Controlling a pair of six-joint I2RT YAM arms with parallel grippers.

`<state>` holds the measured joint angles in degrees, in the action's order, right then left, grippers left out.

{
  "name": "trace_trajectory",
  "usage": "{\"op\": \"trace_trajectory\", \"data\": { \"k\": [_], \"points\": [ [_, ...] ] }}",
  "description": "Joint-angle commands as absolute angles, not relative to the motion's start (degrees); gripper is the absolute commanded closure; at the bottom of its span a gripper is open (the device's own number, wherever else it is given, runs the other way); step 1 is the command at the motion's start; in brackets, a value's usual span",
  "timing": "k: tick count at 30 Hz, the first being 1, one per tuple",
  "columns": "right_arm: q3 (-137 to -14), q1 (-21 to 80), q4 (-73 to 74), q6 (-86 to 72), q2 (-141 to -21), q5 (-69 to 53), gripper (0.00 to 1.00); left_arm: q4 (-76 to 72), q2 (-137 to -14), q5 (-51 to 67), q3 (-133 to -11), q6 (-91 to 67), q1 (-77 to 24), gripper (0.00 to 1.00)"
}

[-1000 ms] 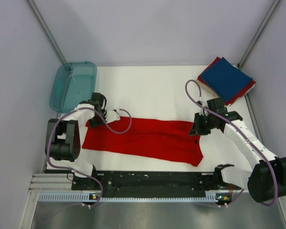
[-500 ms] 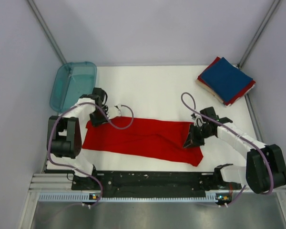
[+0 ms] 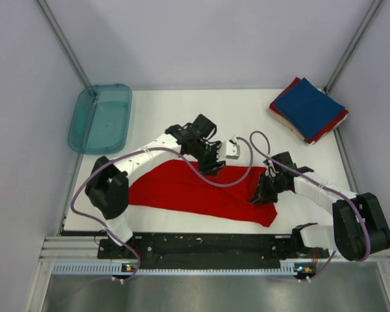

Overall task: Fold and stack the t-shirts
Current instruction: Fold the other side of the tshirt into a rectangle

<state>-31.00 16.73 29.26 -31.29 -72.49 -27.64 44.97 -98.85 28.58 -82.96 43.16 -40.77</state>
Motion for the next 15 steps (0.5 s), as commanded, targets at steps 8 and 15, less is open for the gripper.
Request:
{"op": "trace_trajectory", "data": {
  "k": [8, 15],
  "points": [
    [-29.71, 17.31, 26.10, -32.69, -71.37, -24.87, 1.00, 33.84, -113.99, 39.81, -87.01, 29.88, -46.05, 0.49],
    [-29.71, 17.31, 25.84, -32.43, -71.11, -25.49, 1.00, 30.50, -115.05, 36.13, -85.08, 31.20, -47.37, 0.49]
  ]
}}
